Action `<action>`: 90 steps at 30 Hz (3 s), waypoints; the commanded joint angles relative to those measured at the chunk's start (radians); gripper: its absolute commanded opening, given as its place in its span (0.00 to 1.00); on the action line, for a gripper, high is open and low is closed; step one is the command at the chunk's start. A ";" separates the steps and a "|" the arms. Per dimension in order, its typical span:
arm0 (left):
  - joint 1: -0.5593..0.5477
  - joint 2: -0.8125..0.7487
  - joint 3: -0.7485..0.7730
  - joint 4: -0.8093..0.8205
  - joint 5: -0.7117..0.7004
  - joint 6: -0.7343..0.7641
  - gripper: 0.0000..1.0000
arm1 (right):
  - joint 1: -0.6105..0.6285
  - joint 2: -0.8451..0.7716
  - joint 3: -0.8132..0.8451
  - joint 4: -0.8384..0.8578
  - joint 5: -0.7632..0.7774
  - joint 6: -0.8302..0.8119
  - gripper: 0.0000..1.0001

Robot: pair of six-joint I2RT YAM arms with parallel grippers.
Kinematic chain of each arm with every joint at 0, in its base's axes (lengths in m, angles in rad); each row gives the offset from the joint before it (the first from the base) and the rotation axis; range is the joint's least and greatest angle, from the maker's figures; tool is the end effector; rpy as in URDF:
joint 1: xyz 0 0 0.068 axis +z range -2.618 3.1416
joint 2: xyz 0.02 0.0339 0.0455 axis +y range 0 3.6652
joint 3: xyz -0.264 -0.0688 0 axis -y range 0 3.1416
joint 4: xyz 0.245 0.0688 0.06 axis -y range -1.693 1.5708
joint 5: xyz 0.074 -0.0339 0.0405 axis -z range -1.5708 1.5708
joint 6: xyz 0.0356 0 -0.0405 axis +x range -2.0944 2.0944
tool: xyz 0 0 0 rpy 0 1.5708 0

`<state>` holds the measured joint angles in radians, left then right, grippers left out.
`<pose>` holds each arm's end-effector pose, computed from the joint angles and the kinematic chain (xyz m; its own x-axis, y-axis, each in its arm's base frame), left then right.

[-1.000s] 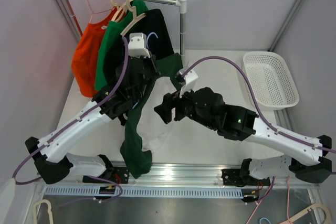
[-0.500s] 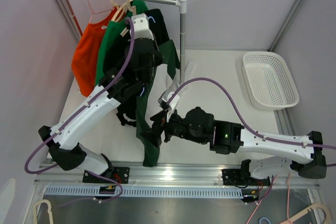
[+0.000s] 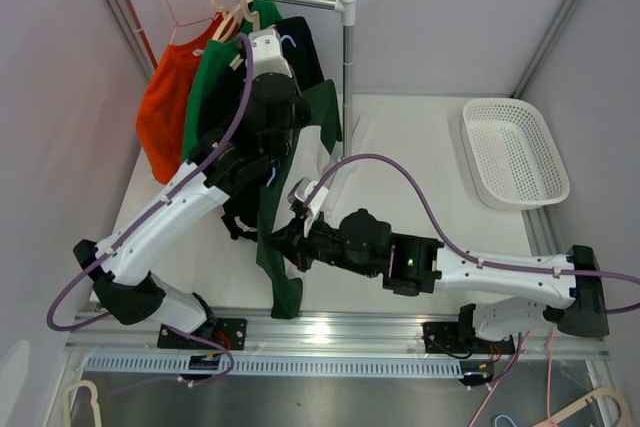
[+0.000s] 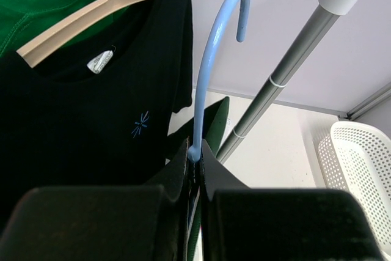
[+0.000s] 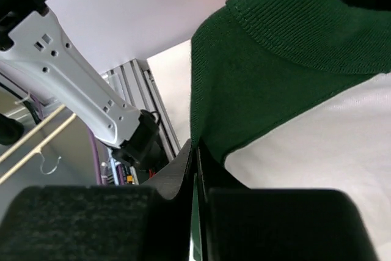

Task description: Remove the t-shirt from the hanger

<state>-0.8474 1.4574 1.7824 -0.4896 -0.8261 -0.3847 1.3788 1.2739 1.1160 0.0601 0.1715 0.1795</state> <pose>0.2182 -0.2075 0.4948 -0.1110 -0.2586 -0.9596 -0.0149 0.9659 -0.2585 0.0637 0.2960 0.3760 -0.1852 -0.0310 -0.9822 -0.9165 0.3662 0.1613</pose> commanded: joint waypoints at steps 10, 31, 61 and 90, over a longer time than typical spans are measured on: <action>0.149 0.083 0.178 -0.037 0.174 -0.112 0.01 | 0.150 -0.070 -0.031 -0.013 0.000 0.063 0.00; 0.168 -0.385 -0.087 -0.540 0.294 -0.062 0.01 | -0.216 0.016 -0.008 -0.394 0.298 0.183 0.00; 0.169 -0.569 -0.133 -0.449 0.257 0.033 0.01 | -0.199 0.628 0.218 -0.508 0.051 0.308 0.97; 0.172 -0.226 0.141 -0.331 0.410 0.007 0.01 | -0.880 0.020 0.678 -0.825 0.091 0.160 0.00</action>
<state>-0.6846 1.1931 1.8553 -0.8680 -0.4358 -0.3664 0.5335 1.2800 1.6638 -0.7715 0.3229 0.4000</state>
